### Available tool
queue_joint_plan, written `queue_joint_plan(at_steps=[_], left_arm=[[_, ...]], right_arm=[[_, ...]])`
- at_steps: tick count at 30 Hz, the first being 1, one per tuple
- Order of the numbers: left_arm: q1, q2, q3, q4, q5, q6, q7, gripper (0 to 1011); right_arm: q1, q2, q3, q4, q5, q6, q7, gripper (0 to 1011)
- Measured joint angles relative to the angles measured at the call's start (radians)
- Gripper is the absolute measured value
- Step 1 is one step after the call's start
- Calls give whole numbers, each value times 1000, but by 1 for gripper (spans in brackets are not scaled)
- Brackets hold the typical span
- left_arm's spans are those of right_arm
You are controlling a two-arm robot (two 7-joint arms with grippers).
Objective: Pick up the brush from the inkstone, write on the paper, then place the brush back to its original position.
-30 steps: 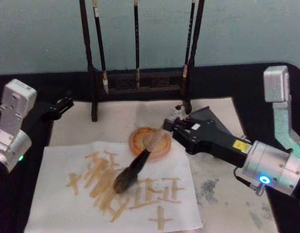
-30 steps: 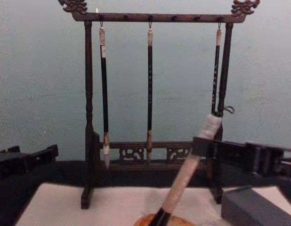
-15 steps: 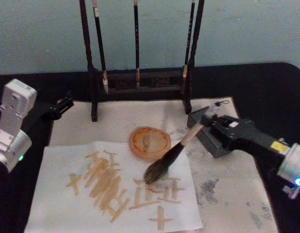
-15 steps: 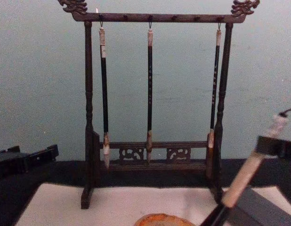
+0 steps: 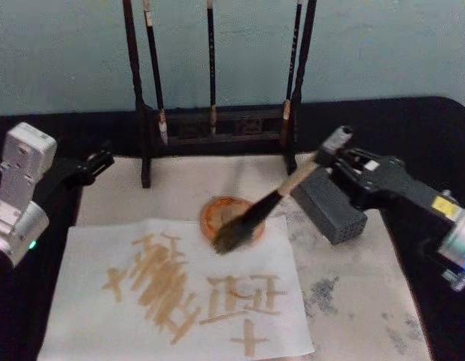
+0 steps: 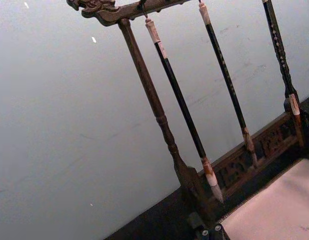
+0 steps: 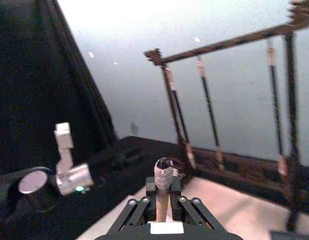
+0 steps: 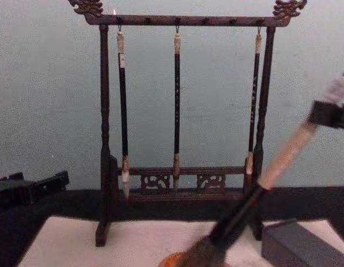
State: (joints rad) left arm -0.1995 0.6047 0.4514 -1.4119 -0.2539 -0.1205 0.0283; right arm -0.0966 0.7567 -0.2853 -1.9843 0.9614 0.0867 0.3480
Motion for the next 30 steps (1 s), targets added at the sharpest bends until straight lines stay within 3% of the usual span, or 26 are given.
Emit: queue_joint_plan(at_steps=[4, 8, 15, 22, 30], left_arm=[[0, 0, 0, 0, 0, 0, 0, 1000], [0, 0, 0, 0, 0, 0, 0, 1002], [0, 0, 0, 0, 0, 0, 0, 1002], [0, 0, 0, 0, 0, 0, 0, 1002], [0, 0, 0, 0, 0, 0, 0, 1002]], right_arm=[[31, -20, -30, -9, -19, 9, 0, 166], [82, -57, -87, -3, -49, 30, 1, 166], [134, -102, -158, 54, -71, 70, 4, 166], [140, -110, -174, 98, -68, 81, 7, 166], [119, -98, -164, 143, -45, 78, 11, 166]])
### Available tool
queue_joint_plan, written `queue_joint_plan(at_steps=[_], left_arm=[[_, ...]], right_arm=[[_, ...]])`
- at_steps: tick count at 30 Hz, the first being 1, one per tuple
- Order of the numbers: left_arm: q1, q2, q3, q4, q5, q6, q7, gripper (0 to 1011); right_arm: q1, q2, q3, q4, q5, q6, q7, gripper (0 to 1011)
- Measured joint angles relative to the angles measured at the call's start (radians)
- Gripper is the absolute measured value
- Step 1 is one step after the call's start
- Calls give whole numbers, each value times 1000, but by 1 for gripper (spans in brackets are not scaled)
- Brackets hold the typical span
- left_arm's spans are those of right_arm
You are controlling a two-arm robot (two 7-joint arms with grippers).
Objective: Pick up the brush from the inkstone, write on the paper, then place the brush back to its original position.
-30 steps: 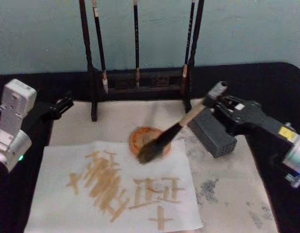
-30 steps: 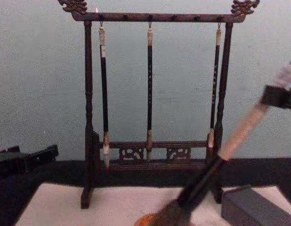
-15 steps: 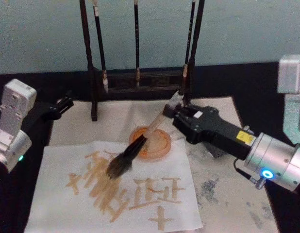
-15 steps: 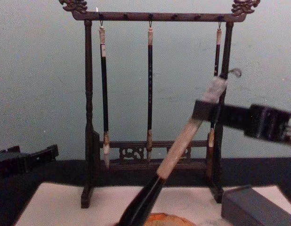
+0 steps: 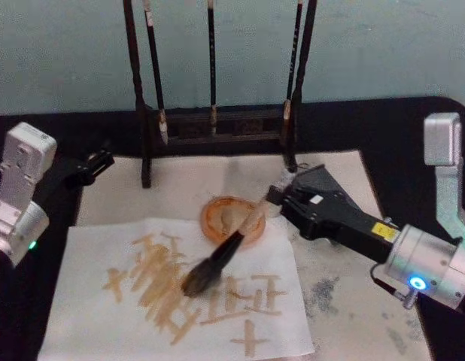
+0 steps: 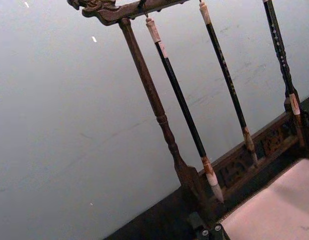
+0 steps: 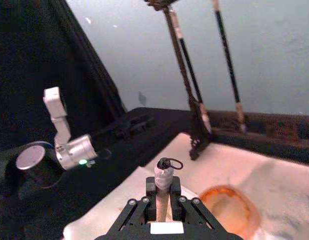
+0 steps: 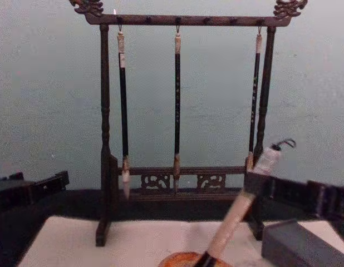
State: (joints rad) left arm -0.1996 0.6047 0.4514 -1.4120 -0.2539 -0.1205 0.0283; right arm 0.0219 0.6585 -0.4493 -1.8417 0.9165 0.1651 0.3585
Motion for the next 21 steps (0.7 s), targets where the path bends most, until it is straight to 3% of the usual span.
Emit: queue_joint_plan(at_steps=[9, 21], left_arm=[[0, 0, 0, 0, 0, 0, 0, 1002], [0, 0, 0, 0, 0, 0, 0, 1002]], right_arm=[[-45, 31, 47, 8, 27, -24, -5, 166], [-104, 77, 126, -35, 60, -46, -21, 166]])
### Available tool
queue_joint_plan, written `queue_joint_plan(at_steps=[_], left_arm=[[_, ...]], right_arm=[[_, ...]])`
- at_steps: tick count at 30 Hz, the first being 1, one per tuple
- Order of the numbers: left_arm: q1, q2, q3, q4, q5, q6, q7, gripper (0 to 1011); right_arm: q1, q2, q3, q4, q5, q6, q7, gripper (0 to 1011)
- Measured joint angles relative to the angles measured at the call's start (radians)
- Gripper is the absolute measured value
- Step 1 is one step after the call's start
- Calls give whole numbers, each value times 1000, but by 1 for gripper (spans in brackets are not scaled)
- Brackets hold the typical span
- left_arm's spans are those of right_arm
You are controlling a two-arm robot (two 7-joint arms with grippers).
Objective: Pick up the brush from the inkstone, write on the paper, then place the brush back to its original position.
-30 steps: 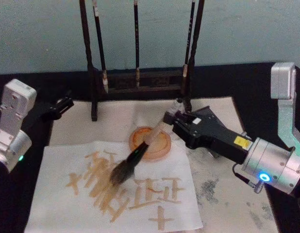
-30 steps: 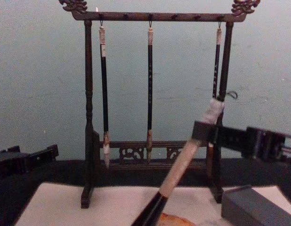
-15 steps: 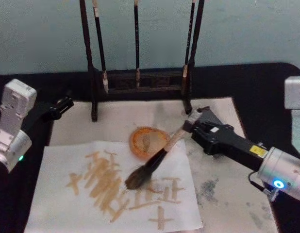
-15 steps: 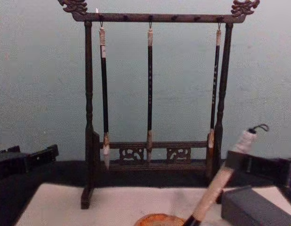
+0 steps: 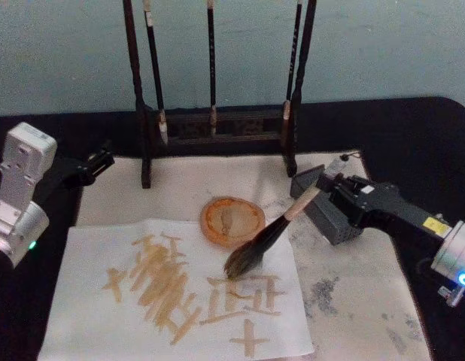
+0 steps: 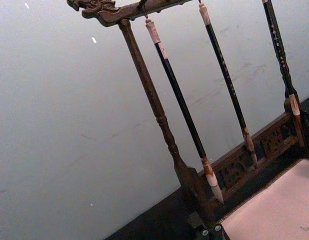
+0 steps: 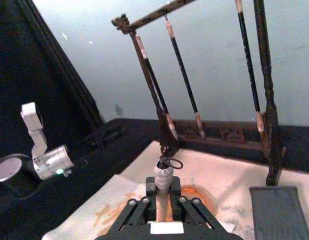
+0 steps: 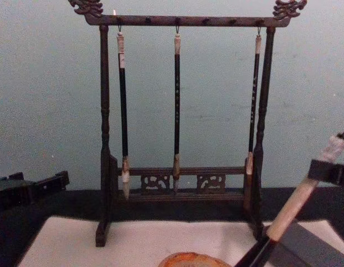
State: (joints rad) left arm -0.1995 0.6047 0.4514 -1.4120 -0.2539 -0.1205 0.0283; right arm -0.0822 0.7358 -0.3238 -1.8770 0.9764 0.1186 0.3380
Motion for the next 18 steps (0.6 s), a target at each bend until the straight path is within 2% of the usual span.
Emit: queue_joint_plan(at_steps=[5, 10, 15, 17, 18], left_arm=[[0, 0, 0, 0, 0, 0, 0, 1002], [0, 0, 0, 0, 0, 0, 0, 1002], [0, 0, 0, 0, 0, 0, 0, 1002], [0, 0, 0, 0, 0, 0, 0, 1000], [0, 0, 0, 0, 0, 0, 0, 1002]], right_arm=[[-12, 10, 25, -27, 22, -8, 9, 166], [-5, 5, 39, -45, 46, -21, 19, 166], [27, -17, 39, -40, 78, -24, 26, 166], [61, -36, 26, -16, 104, -16, 29, 166], [61, -36, 26, -16, 104, -16, 29, 166]])
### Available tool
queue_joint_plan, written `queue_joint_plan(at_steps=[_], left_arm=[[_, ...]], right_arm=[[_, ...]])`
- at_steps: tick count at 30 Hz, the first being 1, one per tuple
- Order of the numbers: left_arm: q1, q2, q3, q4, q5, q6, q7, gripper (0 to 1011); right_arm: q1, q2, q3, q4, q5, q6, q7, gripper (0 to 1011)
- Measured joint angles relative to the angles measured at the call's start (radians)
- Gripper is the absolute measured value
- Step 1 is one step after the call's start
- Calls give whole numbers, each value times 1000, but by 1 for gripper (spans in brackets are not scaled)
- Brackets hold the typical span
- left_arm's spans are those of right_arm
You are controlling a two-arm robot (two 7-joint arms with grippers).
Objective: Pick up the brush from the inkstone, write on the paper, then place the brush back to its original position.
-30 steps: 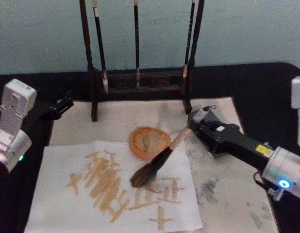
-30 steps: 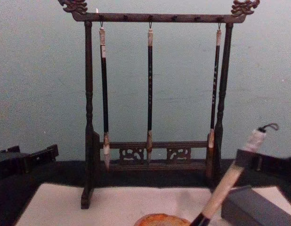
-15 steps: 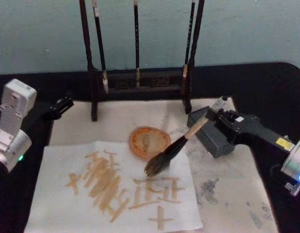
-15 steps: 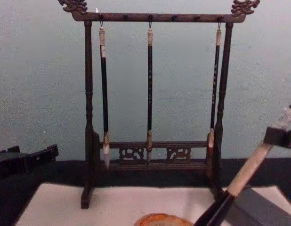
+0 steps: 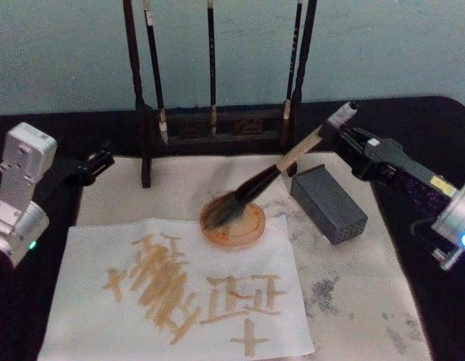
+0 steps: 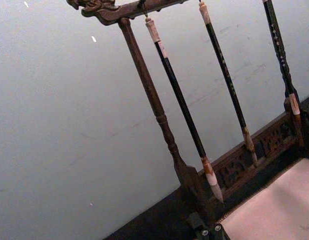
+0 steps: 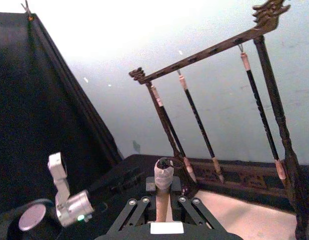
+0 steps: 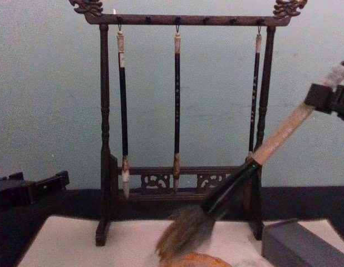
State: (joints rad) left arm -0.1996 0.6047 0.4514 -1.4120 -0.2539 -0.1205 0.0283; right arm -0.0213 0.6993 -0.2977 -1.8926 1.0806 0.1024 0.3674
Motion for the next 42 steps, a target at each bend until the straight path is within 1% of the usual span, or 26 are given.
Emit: queue_joint_plan(at_steps=[3, 6, 7, 10, 12, 13, 17, 19, 21, 22, 25, 26, 31, 32, 35, 42], left_arm=[[0, 0, 0, 0, 0, 0, 0, 1002], [0, 0, 0, 0, 0, 0, 0, 1002], [0, 0, 0, 0, 0, 0, 0, 1002], [0, 0, 0, 0, 0, 0, 0, 1002], [0, 0, 0, 0, 0, 0, 0, 1002], [0, 0, 0, 0, 0, 0, 0, 1002], [0, 0, 0, 0, 0, 0, 0, 1002], [0, 0, 0, 0, 0, 0, 0, 1002], [0, 0, 0, 0, 0, 0, 0, 1002], [0, 0, 0, 0, 0, 0, 0, 1002], [0, 0, 0, 0, 0, 0, 0, 1002], [0, 0, 0, 0, 0, 0, 0, 1002], [0, 0, 0, 0, 0, 0, 0, 1002], [0, 0, 0, 0, 0, 0, 0, 1002], [0, 0, 0, 0, 0, 0, 0, 1002], [0, 0, 0, 0, 0, 0, 0, 1002]], right_arm=[[44, -22, -18, 43, 29, 14, -4, 166], [75, -38, -30, 83, 51, 24, -6, 166], [75, -38, -30, 83, 51, 24, -6, 166], [111, -55, -42, 138, 81, 38, -10, 166], [123, -60, -46, 162, 95, 45, -10, 166], [136, -66, -50, 190, 114, 54, -5, 166], [157, -76, -59, 237, 143, 67, 4, 166], [178, -86, -69, 286, 165, 77, 13, 166], [189, -91, -74, 309, 176, 83, 17, 166], [201, -96, -79, 332, 186, 88, 20, 166], [220, -104, -90, 375, 200, 95, 27, 166], [220, -104, -90, 375, 200, 95, 27, 166], [251, -119, -110, 452, 222, 99, 32, 166], [251, -119, -110, 452, 222, 99, 32, 166], [263, -122, -119, 487, 231, 99, 32, 166], [278, -120, -130, 530, 247, 95, 31, 166]])
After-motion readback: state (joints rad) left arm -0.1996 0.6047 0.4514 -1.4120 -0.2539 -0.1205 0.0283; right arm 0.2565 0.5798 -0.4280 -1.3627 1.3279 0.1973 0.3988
